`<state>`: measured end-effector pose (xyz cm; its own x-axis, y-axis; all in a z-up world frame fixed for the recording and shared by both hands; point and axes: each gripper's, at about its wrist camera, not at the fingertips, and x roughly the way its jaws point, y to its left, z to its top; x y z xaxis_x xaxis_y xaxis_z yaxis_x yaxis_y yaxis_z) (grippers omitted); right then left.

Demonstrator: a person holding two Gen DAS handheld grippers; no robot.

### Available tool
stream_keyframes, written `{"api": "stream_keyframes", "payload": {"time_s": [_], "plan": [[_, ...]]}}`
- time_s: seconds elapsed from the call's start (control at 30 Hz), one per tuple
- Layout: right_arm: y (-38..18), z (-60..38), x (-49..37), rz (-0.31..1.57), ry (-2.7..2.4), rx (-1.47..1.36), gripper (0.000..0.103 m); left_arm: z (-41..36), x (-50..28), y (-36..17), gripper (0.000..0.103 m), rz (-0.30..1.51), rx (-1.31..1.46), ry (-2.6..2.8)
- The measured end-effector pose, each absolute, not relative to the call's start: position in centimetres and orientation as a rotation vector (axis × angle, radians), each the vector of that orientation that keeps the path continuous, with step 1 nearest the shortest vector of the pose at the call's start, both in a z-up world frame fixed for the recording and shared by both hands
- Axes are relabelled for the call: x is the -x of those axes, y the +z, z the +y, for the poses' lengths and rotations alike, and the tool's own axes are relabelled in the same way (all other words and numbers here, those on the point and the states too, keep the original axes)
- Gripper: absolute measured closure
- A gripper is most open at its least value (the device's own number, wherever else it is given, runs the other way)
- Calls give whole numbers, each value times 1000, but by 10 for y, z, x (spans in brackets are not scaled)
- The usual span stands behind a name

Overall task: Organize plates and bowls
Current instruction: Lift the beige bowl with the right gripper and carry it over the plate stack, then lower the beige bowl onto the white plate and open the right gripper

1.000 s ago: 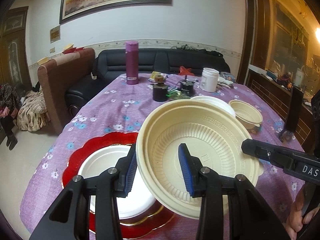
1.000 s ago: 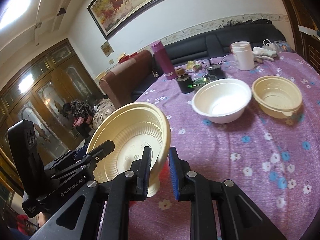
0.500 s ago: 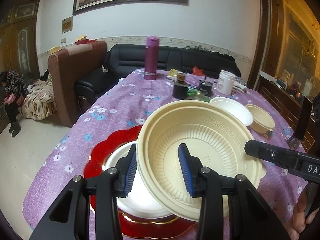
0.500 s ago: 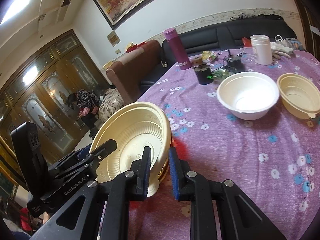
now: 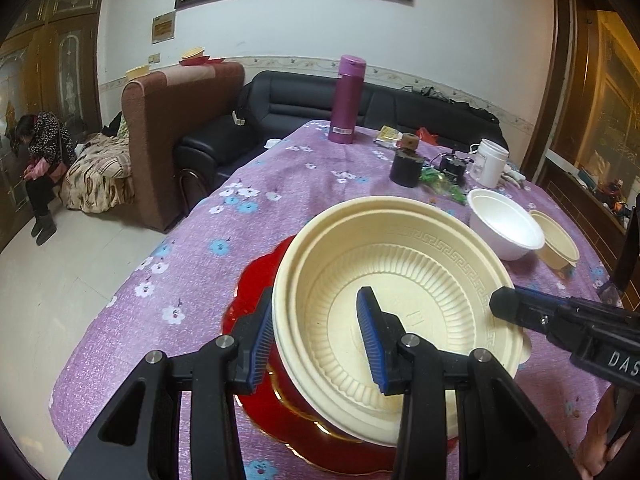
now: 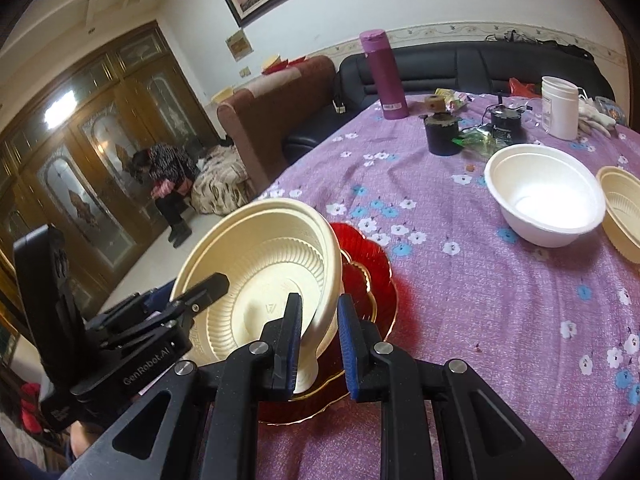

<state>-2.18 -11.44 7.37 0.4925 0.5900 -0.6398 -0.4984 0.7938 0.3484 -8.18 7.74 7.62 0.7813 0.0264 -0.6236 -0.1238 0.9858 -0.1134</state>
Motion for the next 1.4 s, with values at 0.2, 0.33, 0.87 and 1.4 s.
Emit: {"api": "stream_keyframes", "payload": {"time_s": [0.2,0.33,0.87,1.4], "plan": [[67,-105,20,832,655,-90,83,81,79,72,65,679,156,90],[63,-102,18,838,646,-72,83,82,77,70,64,686,157,93],[58,-99,23,827,644,-26,80,84,79,66,58,704,158,108],[86,-165,24,743,590,-142,76,50,88,108,53,628,87,95]]}}
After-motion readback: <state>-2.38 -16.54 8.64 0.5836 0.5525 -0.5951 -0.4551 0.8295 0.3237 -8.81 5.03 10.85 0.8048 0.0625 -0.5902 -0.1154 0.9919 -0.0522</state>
